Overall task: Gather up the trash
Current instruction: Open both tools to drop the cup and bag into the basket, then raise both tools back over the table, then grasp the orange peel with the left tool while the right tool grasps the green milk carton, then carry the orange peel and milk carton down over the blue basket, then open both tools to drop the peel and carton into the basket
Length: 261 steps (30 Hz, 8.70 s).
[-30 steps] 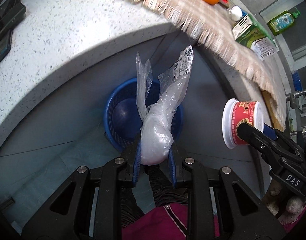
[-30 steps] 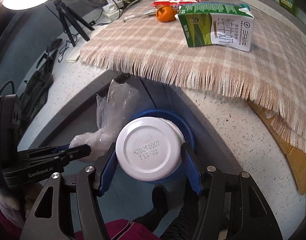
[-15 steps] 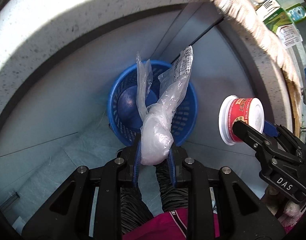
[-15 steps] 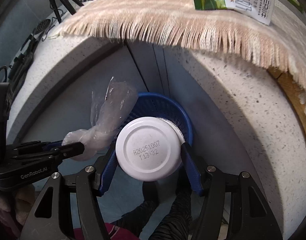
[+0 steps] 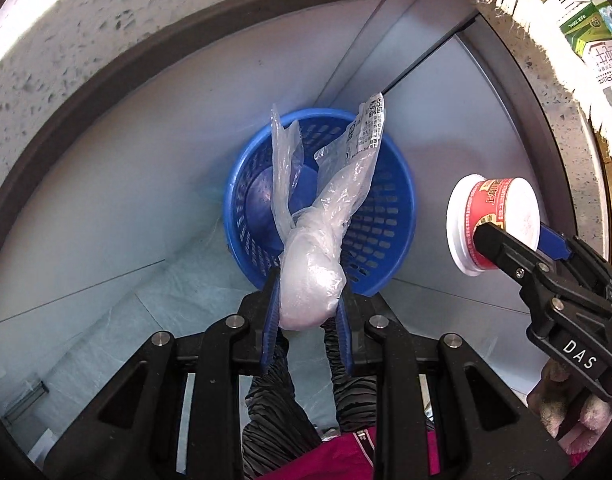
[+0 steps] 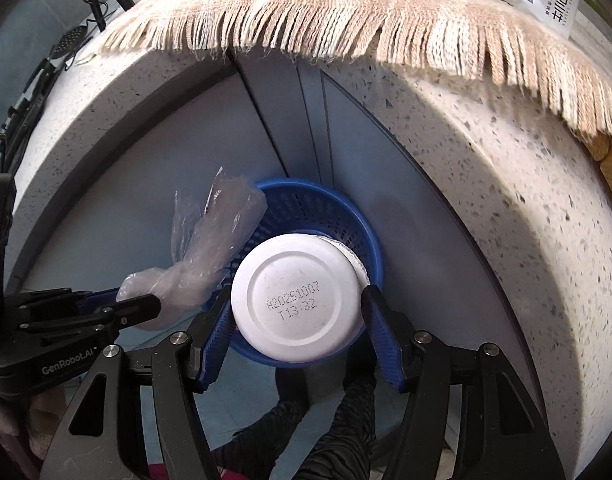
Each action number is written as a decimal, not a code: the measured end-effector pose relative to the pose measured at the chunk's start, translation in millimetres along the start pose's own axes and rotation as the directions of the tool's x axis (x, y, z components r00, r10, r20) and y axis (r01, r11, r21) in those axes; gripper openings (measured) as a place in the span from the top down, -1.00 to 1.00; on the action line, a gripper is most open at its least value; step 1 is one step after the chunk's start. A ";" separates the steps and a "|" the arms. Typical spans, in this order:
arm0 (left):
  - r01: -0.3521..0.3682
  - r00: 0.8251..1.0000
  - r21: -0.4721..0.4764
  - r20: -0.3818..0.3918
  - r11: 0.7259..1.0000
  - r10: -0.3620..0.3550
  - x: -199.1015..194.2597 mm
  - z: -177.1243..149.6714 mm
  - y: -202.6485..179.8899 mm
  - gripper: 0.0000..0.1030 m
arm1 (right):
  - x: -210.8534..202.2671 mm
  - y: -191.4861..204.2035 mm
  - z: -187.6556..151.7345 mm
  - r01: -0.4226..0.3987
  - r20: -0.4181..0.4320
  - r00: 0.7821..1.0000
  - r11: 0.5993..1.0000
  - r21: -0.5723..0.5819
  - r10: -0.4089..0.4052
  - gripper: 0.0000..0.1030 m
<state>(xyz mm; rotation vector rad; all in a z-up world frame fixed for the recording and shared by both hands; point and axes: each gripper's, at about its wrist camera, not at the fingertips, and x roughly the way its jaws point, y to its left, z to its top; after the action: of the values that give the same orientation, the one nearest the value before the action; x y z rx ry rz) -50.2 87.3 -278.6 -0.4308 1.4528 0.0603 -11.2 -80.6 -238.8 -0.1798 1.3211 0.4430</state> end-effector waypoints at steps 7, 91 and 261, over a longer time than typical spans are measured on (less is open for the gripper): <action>-0.019 1.000 0.007 0.012 1.000 0.019 3.8 -2.8 -5.9 0.51 | 1.8 2.9 4.2 0.002 0.006 1.000 1.000 -0.007 -0.002 -0.21; 0.082 0.950 -0.013 0.303 0.997 -0.074 -115.0 229.2 -120.4 -0.38 | -151.0 -111.2 137.6 -0.088 0.234 0.954 0.920 -0.382 0.188 -0.57; -0.069 0.993 0.040 0.099 0.997 0.065 -18.5 15.8 -10.2 -0.05 | -36.0 7.3 21.3 -0.070 0.062 0.995 0.986 -0.149 0.080 -0.10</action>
<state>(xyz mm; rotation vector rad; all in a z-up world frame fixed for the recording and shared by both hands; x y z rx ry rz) -34.7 87.0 -257.3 -0.3395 1.3691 0.1024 -1.6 -73.6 -198.0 -0.2360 1.2319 0.6058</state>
